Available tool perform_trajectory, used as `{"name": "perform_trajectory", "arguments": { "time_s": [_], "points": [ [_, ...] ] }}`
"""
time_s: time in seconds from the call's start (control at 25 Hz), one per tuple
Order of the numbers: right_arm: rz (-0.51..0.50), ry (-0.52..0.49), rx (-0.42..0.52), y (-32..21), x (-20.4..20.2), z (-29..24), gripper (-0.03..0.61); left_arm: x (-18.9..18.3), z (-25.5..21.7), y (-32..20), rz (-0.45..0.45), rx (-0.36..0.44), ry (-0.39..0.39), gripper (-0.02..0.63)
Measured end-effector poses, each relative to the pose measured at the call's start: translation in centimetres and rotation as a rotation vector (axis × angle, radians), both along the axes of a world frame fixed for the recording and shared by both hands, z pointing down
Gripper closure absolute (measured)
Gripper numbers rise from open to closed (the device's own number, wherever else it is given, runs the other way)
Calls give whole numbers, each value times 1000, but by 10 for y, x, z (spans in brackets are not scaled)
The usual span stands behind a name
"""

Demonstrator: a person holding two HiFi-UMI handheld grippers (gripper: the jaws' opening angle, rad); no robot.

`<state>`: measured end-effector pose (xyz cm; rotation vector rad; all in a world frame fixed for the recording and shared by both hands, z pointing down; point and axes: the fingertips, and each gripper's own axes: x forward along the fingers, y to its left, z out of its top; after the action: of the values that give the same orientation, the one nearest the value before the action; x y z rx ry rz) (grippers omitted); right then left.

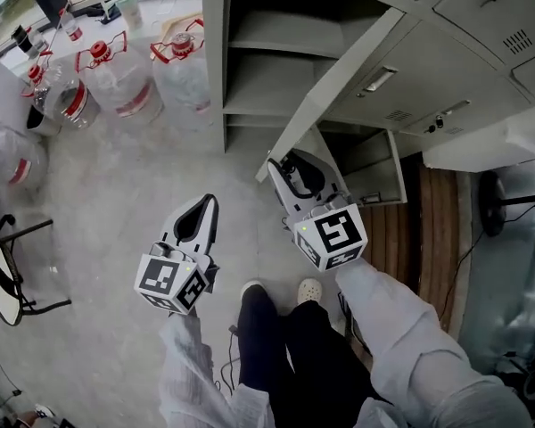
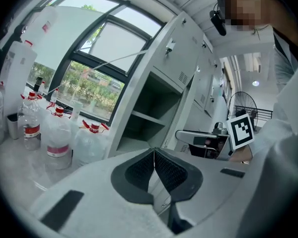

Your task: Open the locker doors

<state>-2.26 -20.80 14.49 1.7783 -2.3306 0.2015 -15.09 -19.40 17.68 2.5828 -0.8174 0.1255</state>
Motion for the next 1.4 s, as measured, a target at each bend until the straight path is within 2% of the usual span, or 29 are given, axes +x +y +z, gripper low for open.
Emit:
{"name": "perform_trajectory", "arguments": {
  "time_s": [0.72,1.12,1.4],
  "points": [
    [-361,14,-20,69,54,0,465,73,-5,31,-11,-8,-16,603],
    [-581,34,-36,101,96,0,464,118,-4,55,41,4,-63,603],
    [-668,30,-87,116,128,3,463,135,-2,66,51,5,-76,603]
  ]
}}
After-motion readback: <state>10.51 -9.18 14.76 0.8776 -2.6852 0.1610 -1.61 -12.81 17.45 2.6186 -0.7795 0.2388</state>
